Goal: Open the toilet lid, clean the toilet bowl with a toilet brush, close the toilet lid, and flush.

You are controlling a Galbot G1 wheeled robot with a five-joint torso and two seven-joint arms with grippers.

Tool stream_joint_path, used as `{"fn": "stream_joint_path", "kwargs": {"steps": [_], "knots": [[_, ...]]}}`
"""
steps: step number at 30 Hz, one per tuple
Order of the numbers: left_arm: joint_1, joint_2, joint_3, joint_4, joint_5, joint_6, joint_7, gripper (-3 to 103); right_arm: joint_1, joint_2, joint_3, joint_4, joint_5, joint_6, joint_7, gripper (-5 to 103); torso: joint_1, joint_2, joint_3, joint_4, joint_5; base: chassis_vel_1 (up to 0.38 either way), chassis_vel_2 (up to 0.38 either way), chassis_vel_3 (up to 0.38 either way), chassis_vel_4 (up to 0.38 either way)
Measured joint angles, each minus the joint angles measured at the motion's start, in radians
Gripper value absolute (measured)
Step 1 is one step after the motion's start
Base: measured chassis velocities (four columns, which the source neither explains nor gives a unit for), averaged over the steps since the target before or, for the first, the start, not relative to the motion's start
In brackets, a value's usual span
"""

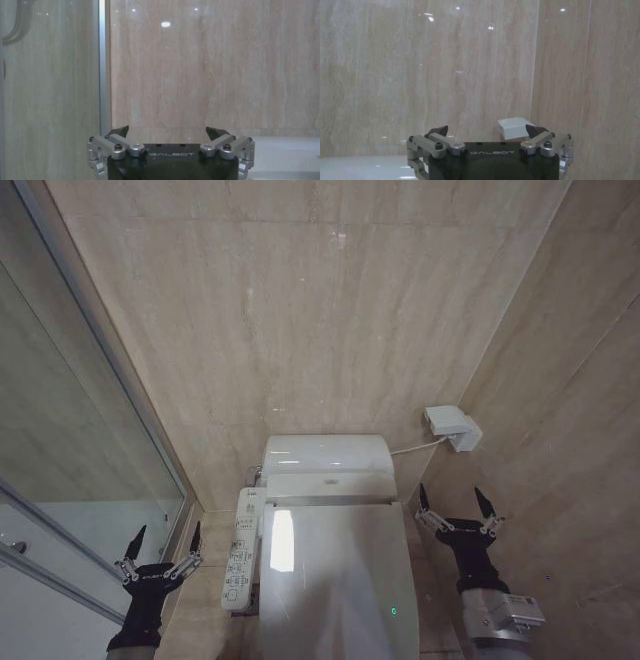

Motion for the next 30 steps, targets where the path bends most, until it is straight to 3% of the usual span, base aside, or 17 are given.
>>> {"fn": "stream_joint_path", "kwargs": {"steps": [30], "knots": [[0.000, 0.000, 0.000, 0.002, -0.001, 0.001, 0.001, 100, 0.000, 0.000, 0.000, 0.000, 0.000, 0.000, 0.000, 100, 0.000, 0.000, 0.000, 0.0001, -0.0001, 0.028, -0.025, -0.030, 0.027]]}}
